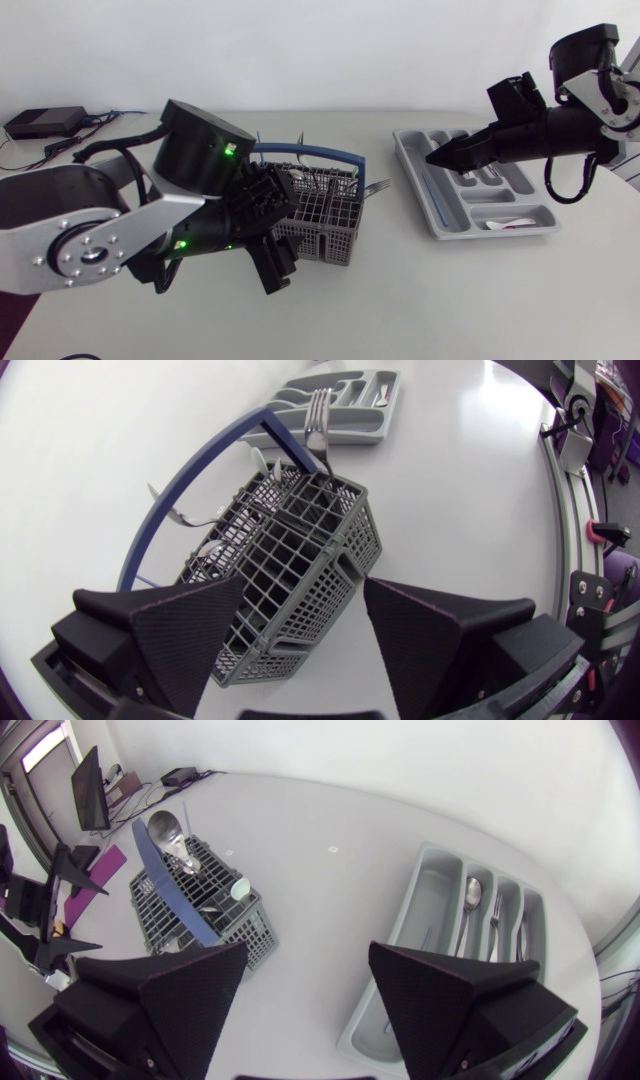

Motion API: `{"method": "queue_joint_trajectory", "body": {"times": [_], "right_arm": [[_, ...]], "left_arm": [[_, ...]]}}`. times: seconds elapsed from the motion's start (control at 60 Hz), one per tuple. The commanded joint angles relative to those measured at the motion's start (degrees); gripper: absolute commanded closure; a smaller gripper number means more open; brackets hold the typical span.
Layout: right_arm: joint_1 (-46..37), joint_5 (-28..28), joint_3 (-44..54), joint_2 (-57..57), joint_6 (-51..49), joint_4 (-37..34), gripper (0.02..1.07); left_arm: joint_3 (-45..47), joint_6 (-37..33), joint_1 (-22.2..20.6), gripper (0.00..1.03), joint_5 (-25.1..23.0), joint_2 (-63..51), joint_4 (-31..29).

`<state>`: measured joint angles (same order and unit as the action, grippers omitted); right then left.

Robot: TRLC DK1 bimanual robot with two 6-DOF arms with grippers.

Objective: Unload the cutlery basket into the drawer organizer.

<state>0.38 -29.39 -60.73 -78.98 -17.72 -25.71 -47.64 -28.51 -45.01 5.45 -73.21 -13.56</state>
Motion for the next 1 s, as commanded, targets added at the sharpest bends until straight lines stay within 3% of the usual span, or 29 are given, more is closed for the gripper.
{"method": "queue_joint_trajectory", "body": {"times": [0.0, 0.233, 0.383, 0.567, 0.817, 0.95, 0.983], "right_arm": [[0.1, -1.8, 1.3, 1.2, -2.3, -1.4, 0.20], [5.4, -3.6, -8.2, -0.6, 2.1, -20.3, 0.20], [6.6, -5.0, -14.8, -5.9, 6.7, -28.3, 0.20], [7.5, -8.2, -16.0, -6.8, 11.5, -28.9, 0.20], [11.5, -3.5, -15.6, -8.8, 27.7, -27.1, 0.21], [13.9, 1.6, -14.0, -9.4, 37.8, -24.5, 0.25], [14.5, 2.5, -13.5, -9.4, 40.1, -22.8, 0.32]], "left_arm": [[-1.1, -1.1, 1.2, 0.08, -1.1, -1.8, 0.7], [-1.3, -2.4, 2.4, 0.08, -1.8, -3.0, 2.6], [-1.9, -3.0, 2.7, 0.08, -2.2, -4.5, 3.7], [-2.0, -3.3, 2.7, 0.08, -2.5, -4.7, 4.2], [-2.0, -3.4, 2.7, 0.08, -2.5, -4.8, 4.4], [-1.9, -3.4, 2.7, 0.07, -2.5, -4.8, 4.5], [-1.8, -3.4, 2.7, 0.07, -2.5, -4.8, 4.6]]}}
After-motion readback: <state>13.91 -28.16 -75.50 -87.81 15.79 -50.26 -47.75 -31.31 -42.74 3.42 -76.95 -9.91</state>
